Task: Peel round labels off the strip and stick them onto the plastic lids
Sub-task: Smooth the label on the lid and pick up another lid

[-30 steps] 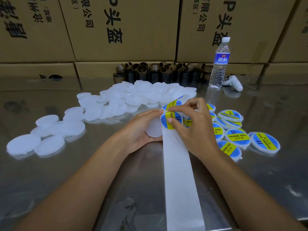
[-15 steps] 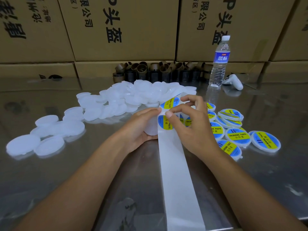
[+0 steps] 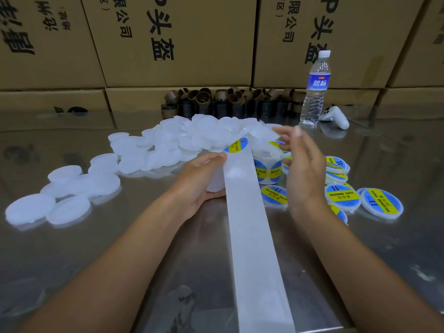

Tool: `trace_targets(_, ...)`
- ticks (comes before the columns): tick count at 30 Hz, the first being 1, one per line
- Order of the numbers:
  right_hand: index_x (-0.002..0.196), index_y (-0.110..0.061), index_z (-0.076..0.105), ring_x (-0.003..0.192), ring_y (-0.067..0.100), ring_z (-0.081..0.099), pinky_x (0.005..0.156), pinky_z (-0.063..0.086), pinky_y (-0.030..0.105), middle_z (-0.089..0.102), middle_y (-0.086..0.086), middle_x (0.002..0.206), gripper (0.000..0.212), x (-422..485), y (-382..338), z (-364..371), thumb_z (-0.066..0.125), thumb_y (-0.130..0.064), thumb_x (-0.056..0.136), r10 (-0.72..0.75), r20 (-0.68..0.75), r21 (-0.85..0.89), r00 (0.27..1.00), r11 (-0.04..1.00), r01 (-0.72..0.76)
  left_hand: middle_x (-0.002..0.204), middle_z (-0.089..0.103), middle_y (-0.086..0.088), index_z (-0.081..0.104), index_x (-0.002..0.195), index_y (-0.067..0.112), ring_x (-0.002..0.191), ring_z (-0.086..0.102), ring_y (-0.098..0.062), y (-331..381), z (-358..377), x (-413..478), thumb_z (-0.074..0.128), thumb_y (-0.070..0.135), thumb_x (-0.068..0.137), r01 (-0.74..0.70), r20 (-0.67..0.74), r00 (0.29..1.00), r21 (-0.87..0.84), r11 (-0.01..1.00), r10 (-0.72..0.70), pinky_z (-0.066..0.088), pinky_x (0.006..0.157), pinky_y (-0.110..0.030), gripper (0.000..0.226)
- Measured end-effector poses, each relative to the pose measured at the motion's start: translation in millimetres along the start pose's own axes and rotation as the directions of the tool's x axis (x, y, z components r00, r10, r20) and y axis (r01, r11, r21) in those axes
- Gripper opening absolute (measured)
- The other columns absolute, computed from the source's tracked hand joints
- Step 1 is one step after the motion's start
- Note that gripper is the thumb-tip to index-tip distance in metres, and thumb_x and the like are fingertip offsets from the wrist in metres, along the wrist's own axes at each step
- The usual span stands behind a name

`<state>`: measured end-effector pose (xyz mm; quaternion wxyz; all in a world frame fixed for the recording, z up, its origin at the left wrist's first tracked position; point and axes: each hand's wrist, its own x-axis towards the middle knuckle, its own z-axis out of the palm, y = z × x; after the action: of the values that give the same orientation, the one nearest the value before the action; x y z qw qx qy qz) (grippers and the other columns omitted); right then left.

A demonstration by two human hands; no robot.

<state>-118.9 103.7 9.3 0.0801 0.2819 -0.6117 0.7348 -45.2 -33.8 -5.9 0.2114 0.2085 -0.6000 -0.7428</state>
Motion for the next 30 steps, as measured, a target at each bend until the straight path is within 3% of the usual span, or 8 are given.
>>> trace_targets(2, 0.114, -0.050, 0.054, 0.098, -0.002, 0.056, 0.088, 0.041, 0.016, 0.055, -0.010, 0.115, 0.028, -7, 1, 2, 0.042, -0.039, 0.091, -0.163, 0.112, -0.077, 0.980, 0.982, 0.173, 0.118, 0.067, -0.012, 0.066, 0.109, 0.008, 0.108, 0.065, -0.027, 0, 0, 0, 0.057, 0.025, 0.095, -0.002, -0.002, 1.000, -0.002, 1.000, 0.002, 0.058, 0.079, -0.038, 0.023)
trace_targets(5, 0.136, -0.054, 0.028, 0.103, -0.006, 0.055, 0.093, 0.041, 0.019, 0.050, -0.021, 0.118, 0.051, -12, 8, 4, 0.048, -0.039, 0.091, -0.285, 0.321, -0.162, 0.903, 0.923, 0.349, 0.115, 0.069, -0.011, 0.067, 0.106, 0.010, 0.106, 0.066, -0.027, -1, 0, 0, 0.056, 0.024, 0.096, -0.013, -0.004, 1.000, -0.003, 1.000, 0.013, 0.058, 0.078, -0.038, 0.020)
trace_targets(9, 0.134, -0.068, 0.011, 0.104, -0.008, 0.059, 0.094, 0.045, 0.028, 0.054, -0.023, 0.124, 0.063, -15, 11, 4, 0.049, -0.052, 0.086, -0.207, 0.433, -0.167, 0.877, 0.938, 0.304, 0.110, 0.071, -0.008, 0.068, 0.106, 0.011, 0.104, 0.067, -0.026, -1, 0, 0, 0.055, 0.025, 0.097, -0.034, 0.005, 0.999, 0.011, 0.999, 0.034, 0.058, 0.078, -0.037, 0.021)
trace_targets(14, 0.132, -0.070, -0.002, 0.109, -0.011, 0.055, 0.102, 0.043, 0.038, 0.046, -0.018, 0.134, 0.070, -13, 14, 4, 0.048, -0.057, 0.085, -0.100, 0.486, -0.212, 0.868, 0.950, 0.228, 0.111, 0.071, -0.009, 0.068, 0.105, 0.012, 0.100, 0.068, -0.024, 0, 1, 0, 0.054, 0.031, 0.097, -0.031, -0.002, 1.000, 0.000, 1.000, 0.031, 0.058, 0.081, -0.038, 0.025)
trace_targets(18, 0.131, -0.069, -0.009, 0.119, -0.004, 0.050, 0.107, 0.038, 0.037, 0.037, -0.016, 0.144, 0.073, -14, 16, 5, 0.047, -0.057, 0.087, -0.018, 0.548, -0.246, 0.836, 0.952, 0.183, 0.103, 0.070, -0.008, 0.067, 0.095, 0.014, 0.084, 0.069, -0.019, 2, 0, 1, 0.047, 0.034, 0.100, -0.011, -0.063, 0.998, -0.084, 0.996, 0.006, 0.060, 0.067, -0.033, 0.029)
trace_targets(23, 0.133, -0.065, -0.015, 0.132, 0.005, 0.040, 0.104, 0.031, 0.031, 0.028, -0.012, 0.152, 0.077, -16, 22, 5, 0.038, -0.069, 0.078, 0.060, 0.600, -0.307, 0.798, 0.938, 0.161, 0.095, 0.066, -0.010, 0.064, 0.096, 0.015, 0.079, 0.065, -0.019, 5, -4, 3, 0.042, 0.036, 0.101, -0.002, -0.170, 0.985, -0.190, 0.982, -0.031, 0.055, 0.079, -0.039, 0.031)
trace_targets(27, 0.132, -0.066, -0.015, 0.133, 0.009, 0.041, 0.108, 0.032, 0.037, 0.029, -0.011, 0.151, 0.076, -16, 23, 4, 0.036, -0.072, 0.076, 0.073, 0.600, -0.323, 0.797, 0.933, 0.158, 0.092, 0.068, -0.011, 0.063, 0.099, 0.012, 0.071, 0.069, -0.021, 6, -6, 3, 0.039, 0.038, 0.101, 0.041, -0.061, 0.996, -0.398, 0.917, -0.071, 0.057, 0.061, -0.035, 0.036)
trace_targets(30, 0.133, -0.065, -0.014, 0.117, 0.011, 0.055, 0.103, 0.036, 0.036, 0.038, -0.004, 0.146, 0.071, -14, 26, 5, 0.036, -0.068, 0.083, 0.096, 0.579, -0.352, 0.810, 0.925, 0.142, 0.089, 0.072, -0.014, 0.062, 0.102, 0.009, 0.071, 0.071, -0.026, 5, -3, 3, 0.038, 0.041, 0.101, 0.092, 0.055, 0.996, -0.486, 0.869, -0.075, 0.059, 0.058, -0.036, 0.041)
